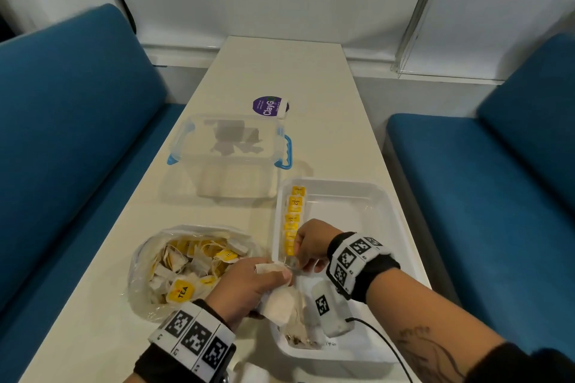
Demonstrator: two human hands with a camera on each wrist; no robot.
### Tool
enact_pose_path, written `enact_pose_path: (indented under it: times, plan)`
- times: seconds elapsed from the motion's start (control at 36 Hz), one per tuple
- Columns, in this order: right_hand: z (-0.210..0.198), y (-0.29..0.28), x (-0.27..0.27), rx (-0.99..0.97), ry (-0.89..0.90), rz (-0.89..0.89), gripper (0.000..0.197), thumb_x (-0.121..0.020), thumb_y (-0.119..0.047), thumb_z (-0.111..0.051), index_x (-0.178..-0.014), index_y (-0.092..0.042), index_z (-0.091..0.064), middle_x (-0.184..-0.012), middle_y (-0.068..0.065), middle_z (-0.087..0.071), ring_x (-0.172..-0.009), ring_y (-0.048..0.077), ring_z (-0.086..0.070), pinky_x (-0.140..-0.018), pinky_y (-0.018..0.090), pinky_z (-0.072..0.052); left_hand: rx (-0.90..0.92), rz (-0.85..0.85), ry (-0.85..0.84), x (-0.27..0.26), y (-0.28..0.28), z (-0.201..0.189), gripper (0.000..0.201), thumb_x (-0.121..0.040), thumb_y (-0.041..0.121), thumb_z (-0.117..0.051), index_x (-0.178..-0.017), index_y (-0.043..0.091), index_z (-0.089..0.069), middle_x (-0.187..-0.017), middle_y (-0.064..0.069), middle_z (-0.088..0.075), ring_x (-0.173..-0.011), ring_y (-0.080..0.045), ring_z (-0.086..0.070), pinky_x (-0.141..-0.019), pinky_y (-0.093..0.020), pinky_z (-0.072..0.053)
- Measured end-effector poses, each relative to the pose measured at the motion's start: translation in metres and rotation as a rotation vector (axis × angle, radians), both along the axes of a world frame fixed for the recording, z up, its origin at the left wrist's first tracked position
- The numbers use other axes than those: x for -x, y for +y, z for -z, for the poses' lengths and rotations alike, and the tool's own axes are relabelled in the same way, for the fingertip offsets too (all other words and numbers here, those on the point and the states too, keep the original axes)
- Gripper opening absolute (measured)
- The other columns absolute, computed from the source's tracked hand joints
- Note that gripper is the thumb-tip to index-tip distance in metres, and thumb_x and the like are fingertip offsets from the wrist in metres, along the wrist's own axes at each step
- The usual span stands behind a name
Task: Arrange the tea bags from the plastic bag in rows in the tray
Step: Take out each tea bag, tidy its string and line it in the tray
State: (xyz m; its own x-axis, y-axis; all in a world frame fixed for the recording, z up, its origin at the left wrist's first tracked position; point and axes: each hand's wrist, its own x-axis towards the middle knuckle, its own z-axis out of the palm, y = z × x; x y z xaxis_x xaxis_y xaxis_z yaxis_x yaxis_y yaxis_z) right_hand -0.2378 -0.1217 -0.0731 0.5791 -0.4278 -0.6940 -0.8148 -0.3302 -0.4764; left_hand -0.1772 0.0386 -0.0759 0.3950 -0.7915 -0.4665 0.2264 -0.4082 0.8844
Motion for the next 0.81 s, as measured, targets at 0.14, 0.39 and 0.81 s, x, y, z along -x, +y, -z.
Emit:
enact_pose_path:
  times: [0.14, 0.39, 0.81]
  plan:
    - [0.004, 0.001, -0.005, 0.06, -0.021, 0.04, 0.021, -0.081, -0.004, -0.063, -0.067, -0.015, -0.052, -0.066, 0.002, -0.06, -0.046, 0.008, -0.058, -0.033, 0.011, -0.039, -0.01, -0.005, -0.002, -0.001, 0.002, 0.002, 0.046, -0.059, 0.03, -0.071, -0.09, -0.003, -0.07, -0.073, -0.011, -0.066, -0.06, -0.02, -0.064, -0.048, -0.024, -0.048]
    - [-0.011, -0.001, 0.011, 0.108, -0.102, 0.041, 0.022, -0.082, -0.009, -0.068, -0.071, -0.013, -0.049, -0.079, 0.004, -0.065, -0.068, 0.017, -0.064, -0.049, 0.022, -0.043, 0.05, -0.017, 0.137, -0.003, 0.001, -0.001, 0.029, -0.072, 0.019, -0.073, -0.095, 0.003, -0.067, -0.084, -0.011, -0.068, -0.06, -0.015, -0.064, -0.048, -0.024, -0.05]
    - [-0.055, 0.052, 0.052, -0.298, -0.675, 0.188, 0.021, -0.08, -0.012, -0.072, -0.083, -0.014, -0.051, -0.064, 0.004, -0.064, -0.054, 0.014, -0.059, -0.04, 0.02, -0.035, 0.188, -0.283, 0.29, -0.004, -0.009, -0.017, 0.017, -0.091, 0.031, -0.052, -0.09, 0.017, -0.062, -0.065, -0.001, -0.065, -0.049, -0.013, -0.056, -0.045, -0.018, -0.034]
